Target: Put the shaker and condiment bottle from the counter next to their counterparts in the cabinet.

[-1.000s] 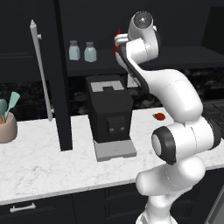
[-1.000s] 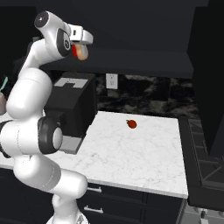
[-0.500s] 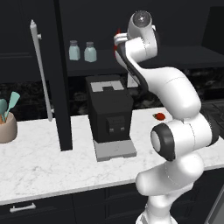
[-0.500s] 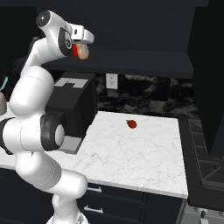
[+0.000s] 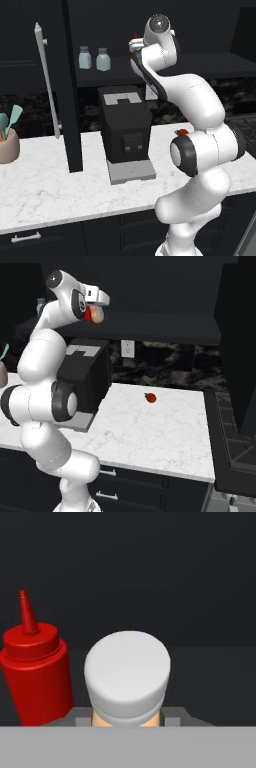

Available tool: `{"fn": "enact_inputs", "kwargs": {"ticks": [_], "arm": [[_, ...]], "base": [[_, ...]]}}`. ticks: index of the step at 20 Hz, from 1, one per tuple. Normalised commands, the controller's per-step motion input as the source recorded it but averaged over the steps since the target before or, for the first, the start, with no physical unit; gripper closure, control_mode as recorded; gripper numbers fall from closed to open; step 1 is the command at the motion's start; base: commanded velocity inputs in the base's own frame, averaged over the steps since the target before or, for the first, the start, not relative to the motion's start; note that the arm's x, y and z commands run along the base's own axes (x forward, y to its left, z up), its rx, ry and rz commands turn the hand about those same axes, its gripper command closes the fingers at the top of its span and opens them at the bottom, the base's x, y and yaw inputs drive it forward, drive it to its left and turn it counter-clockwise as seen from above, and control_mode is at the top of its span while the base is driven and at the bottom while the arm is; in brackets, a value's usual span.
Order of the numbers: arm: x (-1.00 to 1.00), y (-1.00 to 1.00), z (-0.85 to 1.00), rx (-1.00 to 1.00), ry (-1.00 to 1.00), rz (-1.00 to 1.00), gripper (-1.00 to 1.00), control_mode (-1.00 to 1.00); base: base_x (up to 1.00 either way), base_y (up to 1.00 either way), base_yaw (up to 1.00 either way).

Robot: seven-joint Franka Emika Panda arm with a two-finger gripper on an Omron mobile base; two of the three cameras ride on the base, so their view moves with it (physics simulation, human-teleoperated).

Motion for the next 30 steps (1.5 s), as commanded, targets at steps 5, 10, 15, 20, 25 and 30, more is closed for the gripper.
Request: {"fn": "enact_inputs", "kwargs": {"ticks": [5,10,15,20,25,30], "arm": [[0.21,0.0,-0.07,0.0,-0.04,0.0,1.0,-1.0],[0.12,0.0,-0.05,0.0,-0.03,0.0,1.0,-1.0],[0.05,0.0,-0.03,0.0,0.0,0.0,1.0,-1.0],[0.05,0.0,-0.07,0.0,0.0,0.0,1.0,-1.0],[0.07,0.0,-0.2,0.0,0.0,0.0,1.0,-1.0],[0.07,0.0,-0.24,0.0,0.0,0.0,1.0,-1.0]], "base": [[0.0,0.0,0.0],[0.0,0.0,0.0],[0.0,0.0,0.0],[0.0,0.0,0.0],[0.0,0.0,0.0],[0.0,0.0,0.0]]}}
